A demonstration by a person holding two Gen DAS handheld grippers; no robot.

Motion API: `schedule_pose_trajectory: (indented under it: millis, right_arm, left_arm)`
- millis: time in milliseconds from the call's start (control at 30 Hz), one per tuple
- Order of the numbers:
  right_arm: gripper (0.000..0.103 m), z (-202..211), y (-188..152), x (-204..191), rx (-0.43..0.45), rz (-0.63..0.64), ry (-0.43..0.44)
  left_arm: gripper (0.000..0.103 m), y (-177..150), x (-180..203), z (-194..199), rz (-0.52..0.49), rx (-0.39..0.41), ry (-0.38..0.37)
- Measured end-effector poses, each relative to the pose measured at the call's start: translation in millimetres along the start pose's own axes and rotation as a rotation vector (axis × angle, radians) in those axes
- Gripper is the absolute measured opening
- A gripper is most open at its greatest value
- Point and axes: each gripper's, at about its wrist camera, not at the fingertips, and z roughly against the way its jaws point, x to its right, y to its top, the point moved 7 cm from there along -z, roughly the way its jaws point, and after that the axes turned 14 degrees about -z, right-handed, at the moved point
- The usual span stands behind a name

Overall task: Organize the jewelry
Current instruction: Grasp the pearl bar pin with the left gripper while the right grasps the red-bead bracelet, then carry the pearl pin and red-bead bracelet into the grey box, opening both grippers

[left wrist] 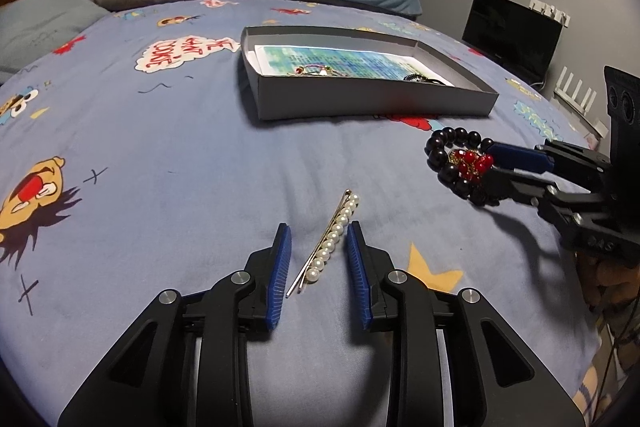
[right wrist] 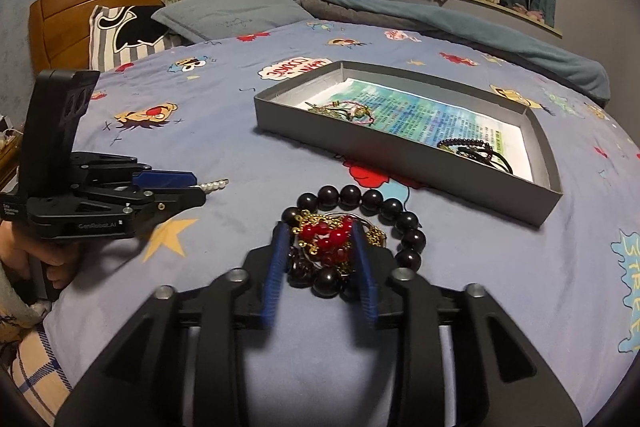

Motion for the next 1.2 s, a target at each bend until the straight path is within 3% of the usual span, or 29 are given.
schedule_pose_trajectory:
  millis: [300,367,467,533,700,1200]
  right_arm:
    - [0.041,-11,5,5,-0.031,-0.037,0.015]
    - [0.022,-11,5,8,-0.035,-0.064,0.043]
    - [0.013,-7,6,10,-0.018,-0.091,0.072]
    - [0.013,-1,9,11,0.010,-0.101,0.079]
    - [0.013,19,24,18,0.098,-0.155,0.119]
    - [0.013,48,60,37,0.187,-0.218,0.148]
  left_arm:
    - [0.034,4,0,-6,0.010,-0.010,-0.020]
    - [0.033,4,1,-6,0.005,-0.007,-0.019]
    - [0.027,5,3,-3,-0.010,0.004,-0.016]
    - [0.018,6,6,-1,-0.022,0.013,-0.018]
    - [0.009,10,8,4,-0.035,0.027,-0.032]
    - [0.008,55,25,19,-0.086,0.093,-0.070]
